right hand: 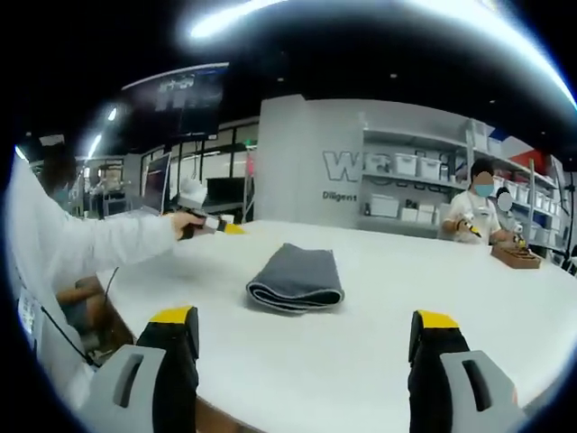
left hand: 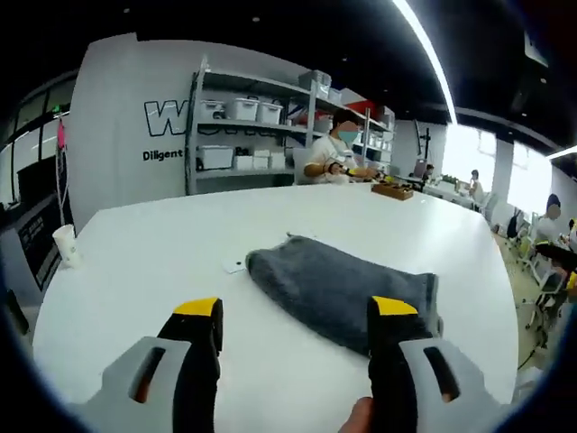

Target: Open the folded towel by lifting each exposed corner and separating the folded layers until the towel lies flat within the target outline without major curled edges

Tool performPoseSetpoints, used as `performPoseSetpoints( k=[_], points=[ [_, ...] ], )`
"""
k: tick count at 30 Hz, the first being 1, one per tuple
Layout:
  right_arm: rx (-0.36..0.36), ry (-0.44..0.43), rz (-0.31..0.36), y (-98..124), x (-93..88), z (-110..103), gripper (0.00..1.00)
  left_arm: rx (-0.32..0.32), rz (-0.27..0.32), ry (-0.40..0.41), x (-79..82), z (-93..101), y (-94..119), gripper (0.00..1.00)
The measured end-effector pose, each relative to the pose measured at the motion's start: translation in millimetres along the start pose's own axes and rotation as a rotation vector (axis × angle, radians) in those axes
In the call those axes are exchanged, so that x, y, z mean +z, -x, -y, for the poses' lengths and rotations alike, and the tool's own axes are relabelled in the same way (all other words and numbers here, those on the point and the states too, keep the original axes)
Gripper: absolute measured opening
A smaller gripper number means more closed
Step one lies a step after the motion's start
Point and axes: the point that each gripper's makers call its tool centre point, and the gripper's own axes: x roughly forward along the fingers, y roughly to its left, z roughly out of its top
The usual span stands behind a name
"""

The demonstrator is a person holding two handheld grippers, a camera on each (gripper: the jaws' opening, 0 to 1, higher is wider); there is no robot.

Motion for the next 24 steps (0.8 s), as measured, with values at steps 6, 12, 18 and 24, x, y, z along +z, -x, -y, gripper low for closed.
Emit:
performPoseSetpoints(
  k=[6,12,18,24],
  points=[
    [-0.014,-0.008,0.006,0.0,1.4,6.4,0.98,-0.012,0.032,-0.002,-21.5,56.3,71.4,0.77],
    [-0.015,-0.009,0.002,-2.8,1.7,7.8,0.98,0.001,0.044,-0.043,-40.8,87.5,120.4,0.84],
    [-0.001,-0.008,-0.004,-6.9,-0.5,3.3,0.98,0.012,-0.021,-0.014,-78.6,109.4,153.4,0.99],
    [0.01,-0.01,-0.008,-6.9,-2.5,-0.5,0.98,0.079,-0.015,-0.054,-99.1,117.0,182.1,1.0]
  ],
)
